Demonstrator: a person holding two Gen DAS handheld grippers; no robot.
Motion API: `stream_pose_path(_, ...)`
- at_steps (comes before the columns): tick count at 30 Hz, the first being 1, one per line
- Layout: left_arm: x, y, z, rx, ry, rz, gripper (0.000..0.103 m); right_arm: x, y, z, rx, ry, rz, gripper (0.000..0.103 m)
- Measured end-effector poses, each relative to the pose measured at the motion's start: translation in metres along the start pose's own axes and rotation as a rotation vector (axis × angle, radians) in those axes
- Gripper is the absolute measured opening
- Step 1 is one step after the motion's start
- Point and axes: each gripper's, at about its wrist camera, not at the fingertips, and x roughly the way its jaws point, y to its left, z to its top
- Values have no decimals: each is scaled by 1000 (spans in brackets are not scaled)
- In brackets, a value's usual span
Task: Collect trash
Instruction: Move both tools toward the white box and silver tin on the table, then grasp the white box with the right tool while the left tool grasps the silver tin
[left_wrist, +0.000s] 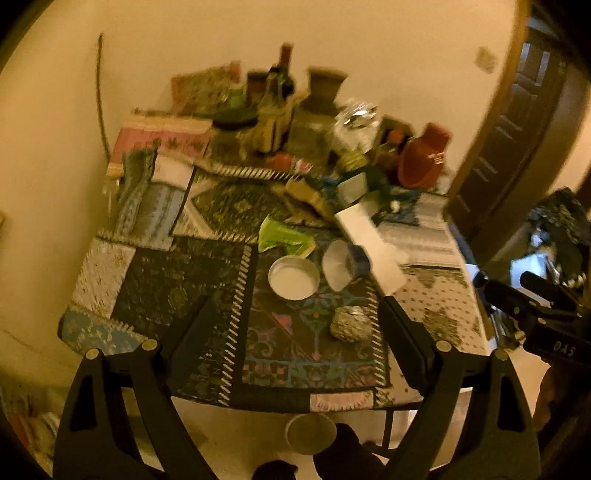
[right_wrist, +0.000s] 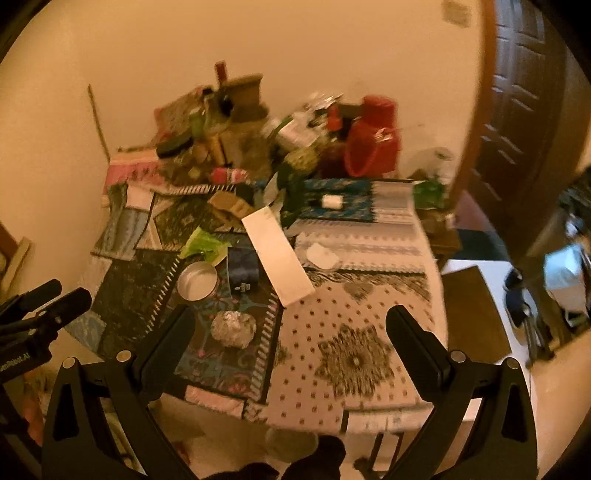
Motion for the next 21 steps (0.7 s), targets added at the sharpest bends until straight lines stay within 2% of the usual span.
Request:
stream_pose_path(5,62,-1,4,-75,114,44,90,65,-8,19,-88,120,51,98)
stream_pose_path(9,106,-3,5,-89,179,72,90,113,-8,23,-171,222,76,85)
stream_pose_path(11,128,-4,5,-89,212,77,90,136,-7,24,-207,264,86,83)
stream_pose_path(16,173,-5,5,-75,278,121,90,170,-6,29,-251,310,111,75)
stream_pose_path(21,198,-6,10,-64,293,147,90,189,2,34,-283,322,123,75)
